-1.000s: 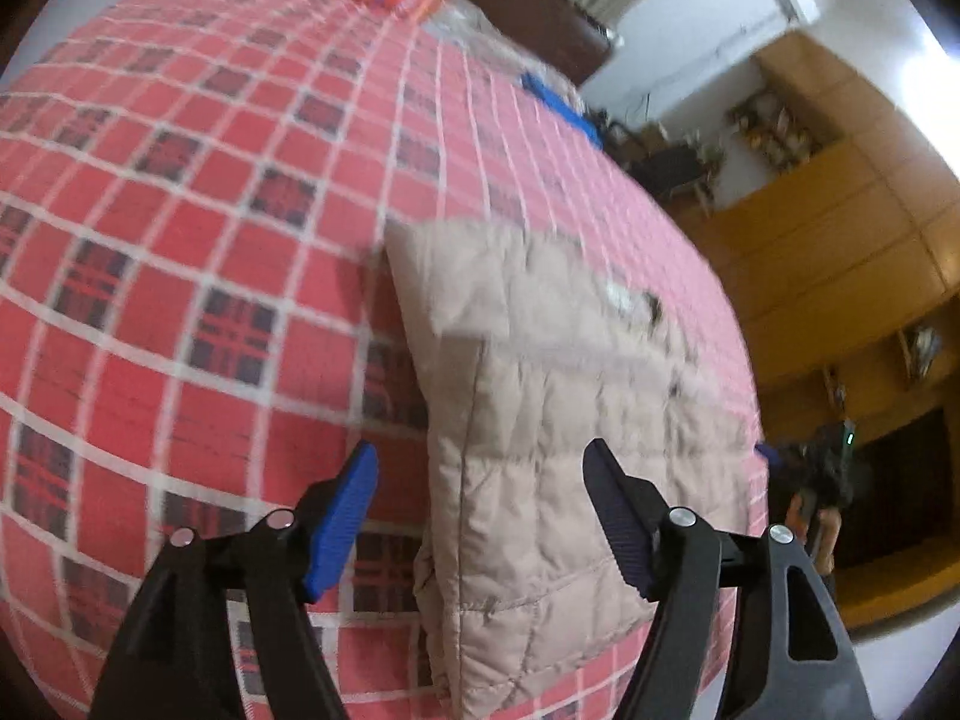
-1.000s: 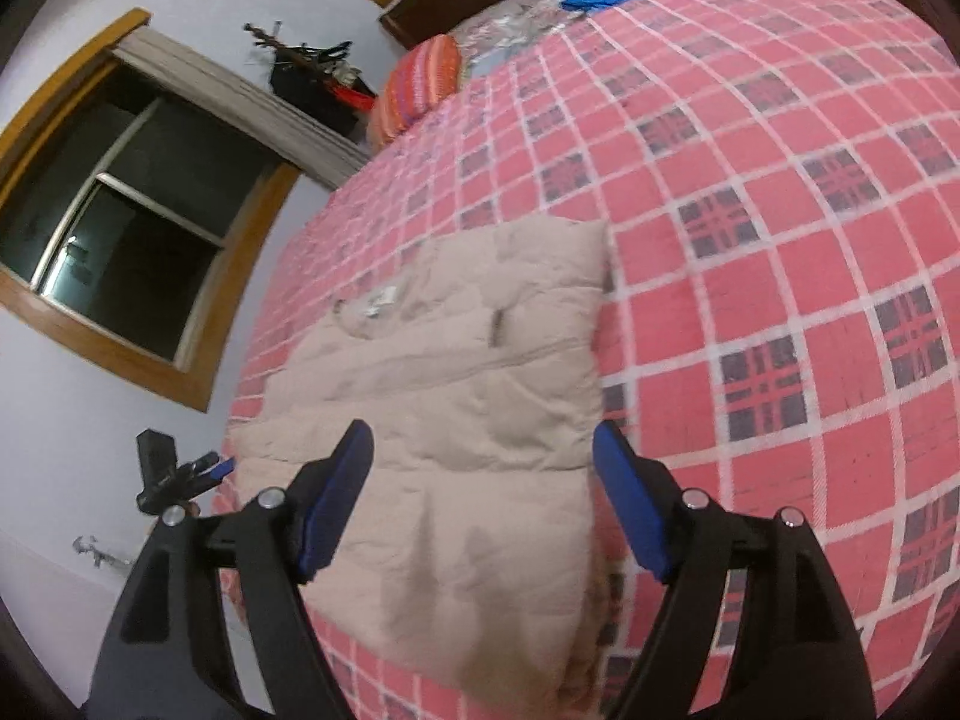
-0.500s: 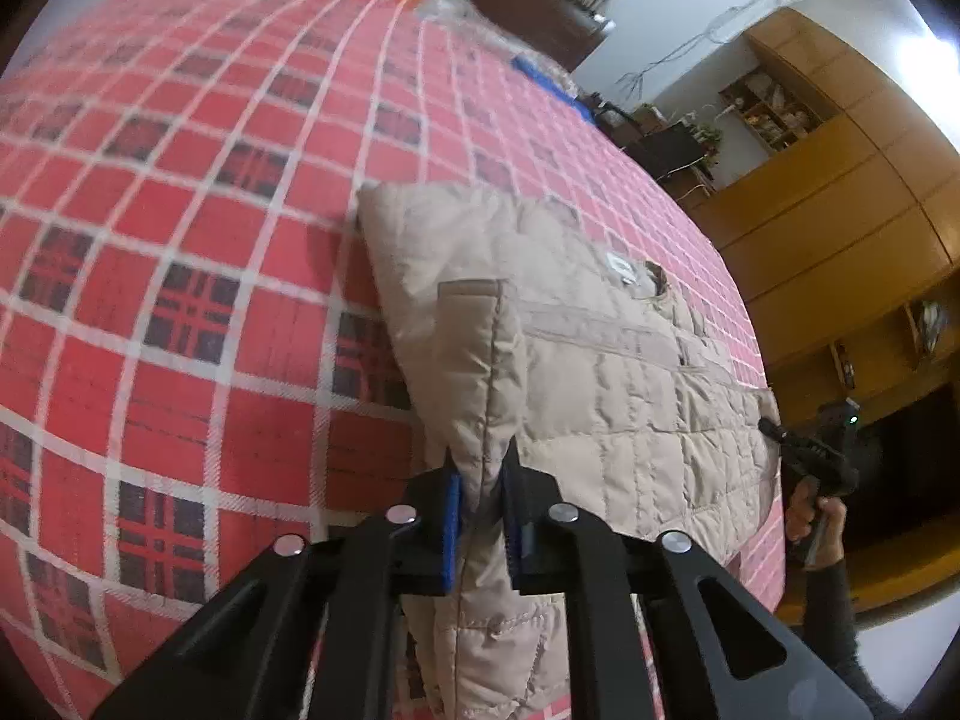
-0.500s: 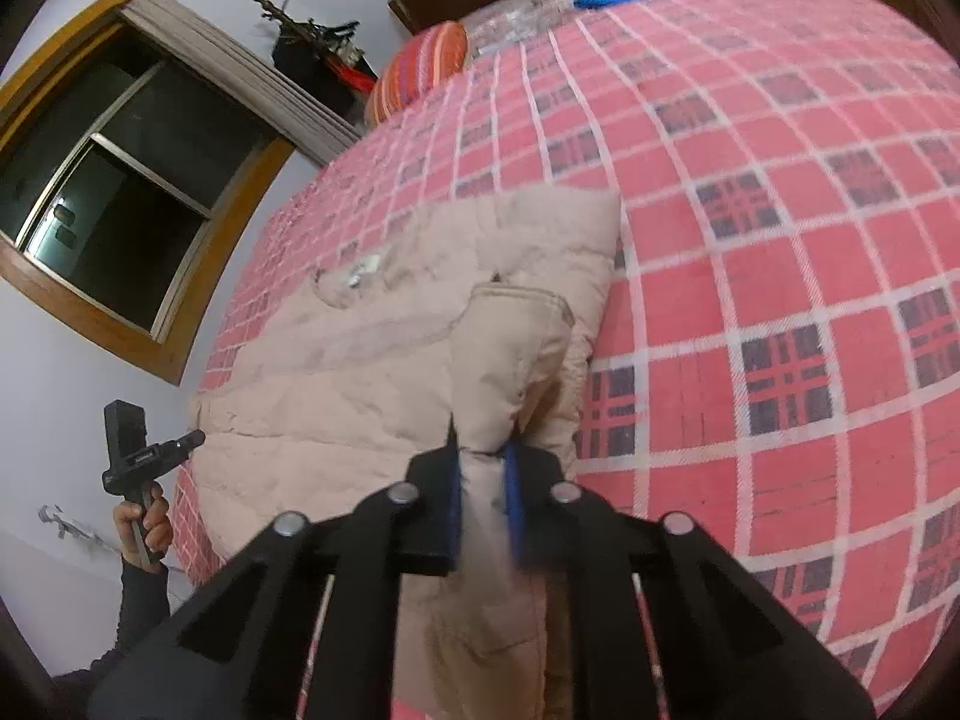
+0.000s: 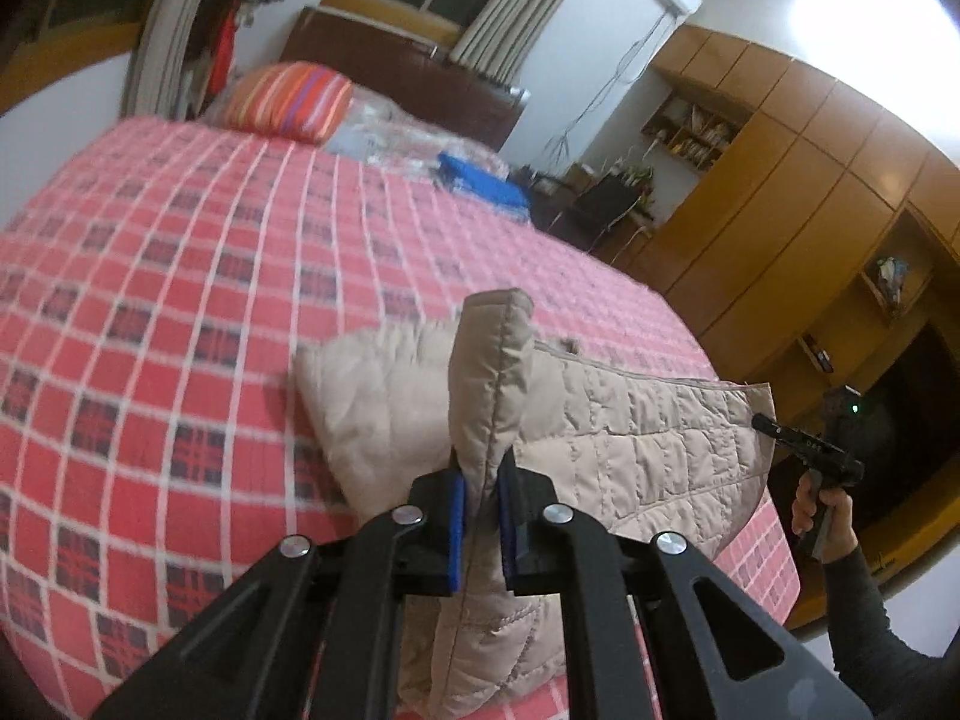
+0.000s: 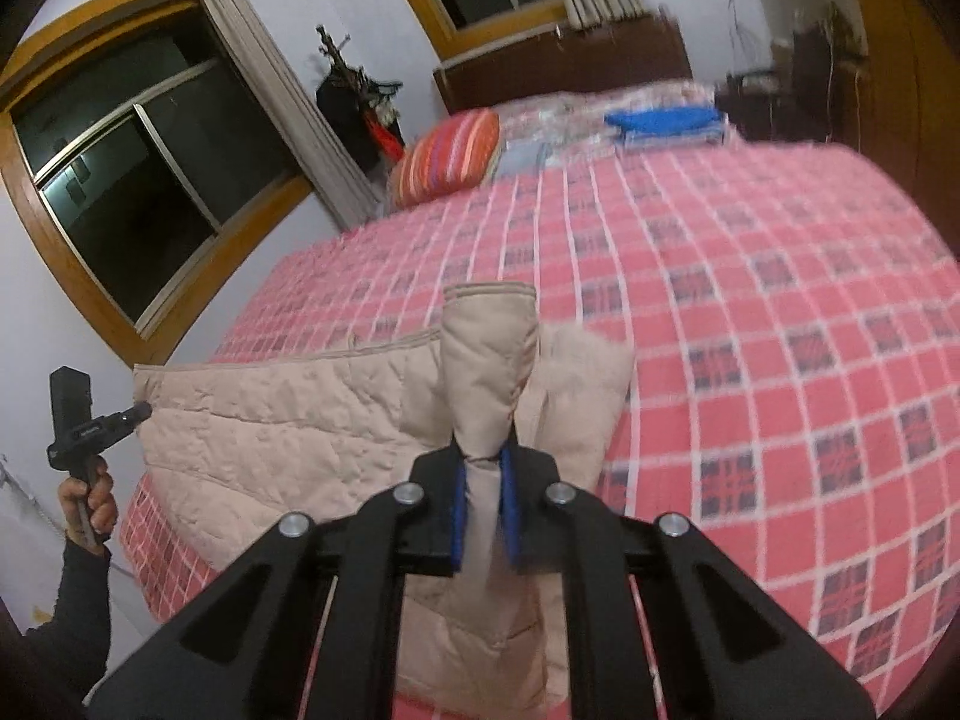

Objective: Fold large clothes

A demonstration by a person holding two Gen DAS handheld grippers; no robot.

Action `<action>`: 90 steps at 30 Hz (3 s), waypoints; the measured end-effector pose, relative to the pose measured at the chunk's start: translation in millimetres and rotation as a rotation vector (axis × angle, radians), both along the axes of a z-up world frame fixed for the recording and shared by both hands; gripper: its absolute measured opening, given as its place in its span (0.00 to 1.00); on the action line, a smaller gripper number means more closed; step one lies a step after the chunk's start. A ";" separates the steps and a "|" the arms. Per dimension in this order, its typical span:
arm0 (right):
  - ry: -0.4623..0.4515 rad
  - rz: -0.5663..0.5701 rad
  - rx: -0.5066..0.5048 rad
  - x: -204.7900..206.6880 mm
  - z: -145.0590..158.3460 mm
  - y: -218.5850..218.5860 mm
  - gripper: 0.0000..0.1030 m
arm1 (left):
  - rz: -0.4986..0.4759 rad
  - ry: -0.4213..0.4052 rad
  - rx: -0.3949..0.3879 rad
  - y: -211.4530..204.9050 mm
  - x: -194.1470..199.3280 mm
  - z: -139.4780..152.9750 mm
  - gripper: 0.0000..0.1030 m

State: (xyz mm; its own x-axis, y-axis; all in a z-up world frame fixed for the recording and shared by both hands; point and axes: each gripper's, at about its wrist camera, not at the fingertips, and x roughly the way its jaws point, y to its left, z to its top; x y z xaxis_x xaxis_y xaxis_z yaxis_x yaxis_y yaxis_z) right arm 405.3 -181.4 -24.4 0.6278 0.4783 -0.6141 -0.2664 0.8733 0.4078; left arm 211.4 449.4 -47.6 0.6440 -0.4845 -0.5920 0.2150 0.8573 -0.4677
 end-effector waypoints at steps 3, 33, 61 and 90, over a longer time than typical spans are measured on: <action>-0.054 -0.020 0.000 11.7 17.8 -1.0 0.08 | 0.013 -0.024 0.004 2.9 19.7 19.2 0.09; 0.238 -0.083 -0.078 247.1 -117.8 31.6 0.08 | 0.162 0.351 -0.011 38.1 235.9 -135.4 0.08; 0.421 0.008 0.207 202.0 -149.5 39.1 0.35 | 0.123 0.460 -0.067 -0.4 206.6 -158.9 0.24; 0.309 0.131 0.208 46.0 -130.3 71.1 0.15 | -0.183 0.249 -0.216 -27.2 22.8 -135.4 0.37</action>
